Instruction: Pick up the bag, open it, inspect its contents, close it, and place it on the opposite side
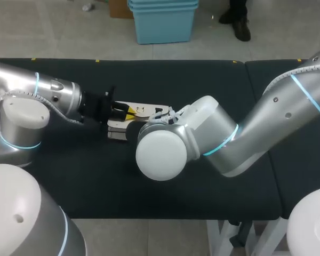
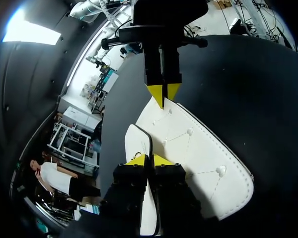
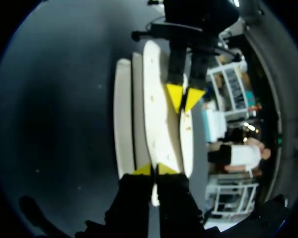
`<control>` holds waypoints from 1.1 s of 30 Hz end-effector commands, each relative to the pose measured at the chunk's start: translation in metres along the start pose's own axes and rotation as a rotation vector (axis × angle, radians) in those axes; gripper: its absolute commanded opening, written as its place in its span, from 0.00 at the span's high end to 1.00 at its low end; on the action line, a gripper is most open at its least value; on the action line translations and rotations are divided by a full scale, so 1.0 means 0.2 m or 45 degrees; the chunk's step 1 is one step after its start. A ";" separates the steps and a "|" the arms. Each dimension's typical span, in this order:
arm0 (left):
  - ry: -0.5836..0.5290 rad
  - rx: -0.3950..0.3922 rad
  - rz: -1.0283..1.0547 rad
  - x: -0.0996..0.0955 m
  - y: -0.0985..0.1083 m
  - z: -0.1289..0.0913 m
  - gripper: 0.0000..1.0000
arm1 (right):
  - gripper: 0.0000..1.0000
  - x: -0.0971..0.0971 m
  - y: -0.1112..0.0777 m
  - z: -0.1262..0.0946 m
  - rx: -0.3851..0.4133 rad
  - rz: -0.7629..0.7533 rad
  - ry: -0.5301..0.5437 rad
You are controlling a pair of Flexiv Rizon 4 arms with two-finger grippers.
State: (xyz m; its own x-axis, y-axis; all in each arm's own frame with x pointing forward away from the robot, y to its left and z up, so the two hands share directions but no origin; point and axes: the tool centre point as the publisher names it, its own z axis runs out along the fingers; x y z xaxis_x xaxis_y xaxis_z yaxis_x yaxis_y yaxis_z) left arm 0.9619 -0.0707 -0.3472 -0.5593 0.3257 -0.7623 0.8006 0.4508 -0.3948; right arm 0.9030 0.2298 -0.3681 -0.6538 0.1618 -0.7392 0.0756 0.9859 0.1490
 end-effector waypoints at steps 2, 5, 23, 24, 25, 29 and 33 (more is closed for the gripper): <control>-0.031 -0.004 -0.003 0.01 0.01 -0.02 0.73 | 1.00 0.01 0.01 0.01 0.003 0.001 -0.004; -0.053 -0.013 -0.001 0.00 0.00 -0.06 0.55 | 1.00 0.01 0.01 0.01 0.003 0.001 -0.004; -0.040 -0.075 -0.064 -0.04 0.00 -0.09 1.00 | 1.00 0.01 0.01 0.01 0.003 0.001 -0.004; -0.036 -0.073 -0.087 -0.04 0.00 -0.09 1.00 | 1.00 0.01 0.01 0.01 0.003 0.001 -0.004; -0.026 -0.075 -0.109 -0.04 0.00 -0.08 1.00 | 1.00 0.01 0.01 0.01 0.003 0.001 -0.004; 0.033 -0.091 -0.189 -0.02 0.00 -0.03 1.00 | 1.00 0.01 0.01 0.01 0.003 0.001 -0.004; 0.056 -0.112 -0.221 0.00 0.00 0.00 1.00 | 1.00 0.01 0.01 0.01 0.003 0.001 -0.004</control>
State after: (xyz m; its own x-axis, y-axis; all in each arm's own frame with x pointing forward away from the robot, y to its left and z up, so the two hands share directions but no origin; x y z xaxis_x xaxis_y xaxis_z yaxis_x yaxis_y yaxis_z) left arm 0.9572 -0.0638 -0.3434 -0.6894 0.2661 -0.6737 0.6781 0.5643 -0.4710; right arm 0.9029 0.2292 -0.3682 -0.6538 0.1615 -0.7392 0.0763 0.9860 0.1479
